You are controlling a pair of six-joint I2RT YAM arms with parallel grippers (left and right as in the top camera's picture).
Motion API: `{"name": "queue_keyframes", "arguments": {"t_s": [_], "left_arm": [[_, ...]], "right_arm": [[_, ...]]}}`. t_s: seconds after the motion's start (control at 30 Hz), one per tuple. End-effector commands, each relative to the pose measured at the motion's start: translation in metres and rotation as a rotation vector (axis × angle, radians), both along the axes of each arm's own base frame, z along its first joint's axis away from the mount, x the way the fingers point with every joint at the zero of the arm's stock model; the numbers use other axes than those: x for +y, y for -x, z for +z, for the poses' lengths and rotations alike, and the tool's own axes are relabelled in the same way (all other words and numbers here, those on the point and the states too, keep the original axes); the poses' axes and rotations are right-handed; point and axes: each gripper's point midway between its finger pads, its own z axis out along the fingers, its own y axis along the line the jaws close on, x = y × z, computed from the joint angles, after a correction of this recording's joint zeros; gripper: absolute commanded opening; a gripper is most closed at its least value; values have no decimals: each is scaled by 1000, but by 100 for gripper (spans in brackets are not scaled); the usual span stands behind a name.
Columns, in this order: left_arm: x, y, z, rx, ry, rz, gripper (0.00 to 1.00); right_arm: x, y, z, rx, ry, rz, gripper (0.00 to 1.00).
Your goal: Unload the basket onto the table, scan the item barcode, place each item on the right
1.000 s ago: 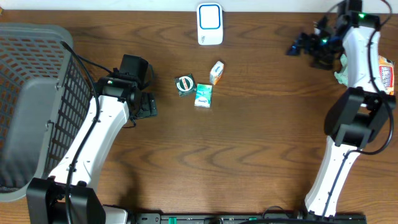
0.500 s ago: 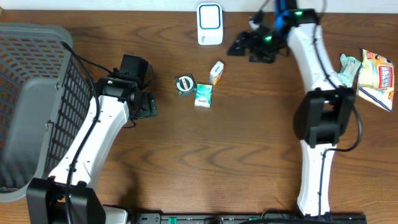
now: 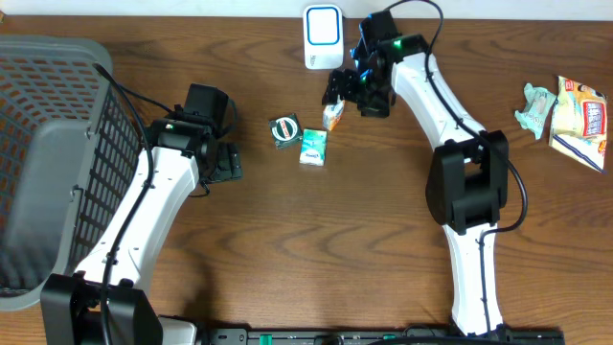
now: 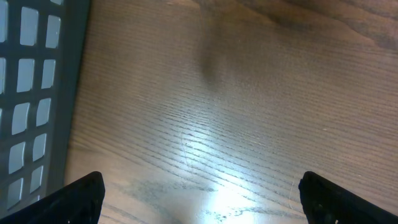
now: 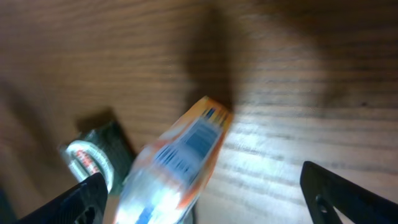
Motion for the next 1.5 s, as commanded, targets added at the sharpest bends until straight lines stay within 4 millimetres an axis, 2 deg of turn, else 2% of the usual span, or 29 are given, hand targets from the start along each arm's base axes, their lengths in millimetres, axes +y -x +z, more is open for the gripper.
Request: {"name": "queue_keyframes", "arguments": {"t_s": [0.0,0.07,0.1,0.2,0.4,0.53,0.73,0.9,1.0,1.27,1.47], "left_arm": [[3,0,5,-14,-5,12,98],[3,0,5,-14,-5,12,98],[3,0,5,-14,-5,12,98],[3,0,5,-14,-5,12,98],[3,0,5,-14,-5,12,98],[3,0,5,-14,-5,12,98],[3,0,5,-14,-5,12,98],[3,0,5,-14,-5,12,98],[3,0,5,-14,-5,12,98],[3,0,5,-14,-5,12,98],[3,0,5,-14,-5,12,98]], "right_arm": [[2,-1,-5,-11,24,-48,92],[7,-4,-6,-32,17,-41,89],[8,-5,-6,-36,15,-40,82],[13,-5,-4,-38,-12,-32,47],[23,2,7,10,-139,-2,1],[29,6,34,13,-290,58,1],[24,8,92,-100,-527,228,1],[14,16,145,-269,-745,410,1],[12,23,164,-391,-834,530,1],[21,44,194,-619,-992,740,1],[29,48,193,-627,-990,765,1]]}}
